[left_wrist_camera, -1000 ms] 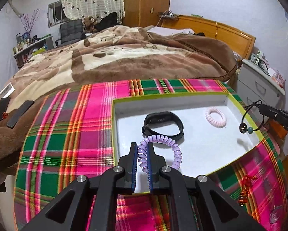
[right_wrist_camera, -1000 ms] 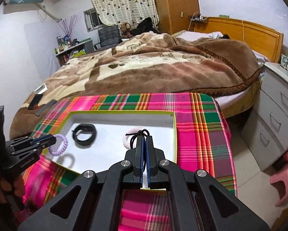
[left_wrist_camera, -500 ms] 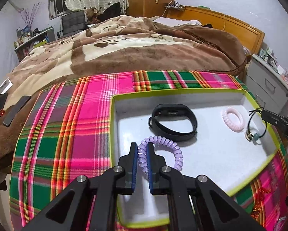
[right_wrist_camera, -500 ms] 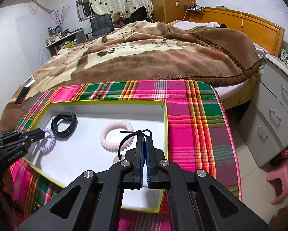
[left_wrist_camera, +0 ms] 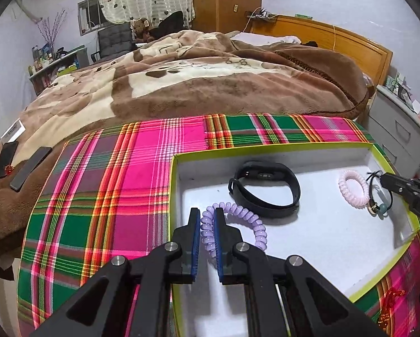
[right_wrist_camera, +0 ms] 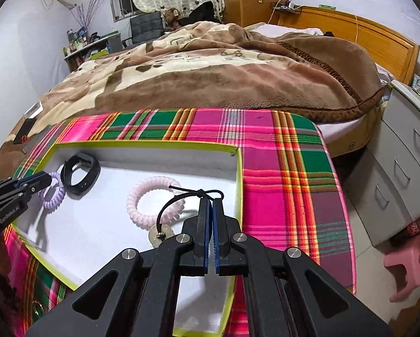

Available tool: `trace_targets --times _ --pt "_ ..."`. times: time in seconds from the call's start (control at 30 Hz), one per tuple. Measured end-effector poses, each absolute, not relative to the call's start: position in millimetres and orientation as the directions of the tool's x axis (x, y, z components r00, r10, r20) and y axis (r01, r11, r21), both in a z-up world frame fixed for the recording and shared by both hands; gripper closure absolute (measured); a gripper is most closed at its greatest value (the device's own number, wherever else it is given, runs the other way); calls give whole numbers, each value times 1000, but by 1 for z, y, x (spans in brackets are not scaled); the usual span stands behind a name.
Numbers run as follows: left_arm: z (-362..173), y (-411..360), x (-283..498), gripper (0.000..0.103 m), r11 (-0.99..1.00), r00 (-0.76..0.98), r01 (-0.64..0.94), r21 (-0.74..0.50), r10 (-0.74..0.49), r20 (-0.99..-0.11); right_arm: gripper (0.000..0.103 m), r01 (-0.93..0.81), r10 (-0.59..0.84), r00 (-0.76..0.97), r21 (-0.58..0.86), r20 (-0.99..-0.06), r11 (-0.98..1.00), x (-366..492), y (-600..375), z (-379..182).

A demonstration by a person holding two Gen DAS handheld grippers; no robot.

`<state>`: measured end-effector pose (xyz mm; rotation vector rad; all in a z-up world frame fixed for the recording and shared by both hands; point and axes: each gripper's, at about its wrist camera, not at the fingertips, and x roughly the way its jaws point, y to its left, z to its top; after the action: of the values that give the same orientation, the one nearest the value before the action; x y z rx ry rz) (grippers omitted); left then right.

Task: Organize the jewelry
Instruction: 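Open the left tool to drop the lavender coil while the right tool releases the black cord in the box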

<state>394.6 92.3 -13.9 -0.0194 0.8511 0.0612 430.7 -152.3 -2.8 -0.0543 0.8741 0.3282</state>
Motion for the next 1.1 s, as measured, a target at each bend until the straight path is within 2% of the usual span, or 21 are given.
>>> trace_targets --times 0.1,0.17,0.27,0.53,0.8,0.83,0.87,0.93,1.1 --pt "-13 93 391 94 998 668 -55 -11 28 -744 96 -308 264 595 87 -759 947 430 -152 -4" --pt "-13 94 389 94 998 673 -52 -22 18 -739 88 -315 274 597 94 -754 944 428 -151 -2" --pt "-12 96 388 93 998 677 -50 -33 10 -736 85 -318 261 612 69 -747 945 424 -148 1" --pt "-3 99 375 92 998 690 -47 -45 0 -724 84 -323 276 629 79 -726 943 409 -151 16" --pt "30 96 334 92 998 735 -32 -46 -8 -678 83 -330 321 661 121 -678 936 365 -162 43" --pt "35 94 324 92 999 744 -27 -46 -10 -668 79 -334 329 667 126 -669 934 355 -164 47" --pt "39 94 317 92 999 749 -25 -47 -12 -662 68 -338 335 669 131 -663 932 348 -164 50" --pt "46 91 298 92 998 762 -19 -57 -23 -648 57 -353 357 676 142 -645 925 328 -167 58" --pt "56 84 253 92 997 782 -6 -79 -44 -621 57 -377 379 700 138 -605 916 280 -174 72"
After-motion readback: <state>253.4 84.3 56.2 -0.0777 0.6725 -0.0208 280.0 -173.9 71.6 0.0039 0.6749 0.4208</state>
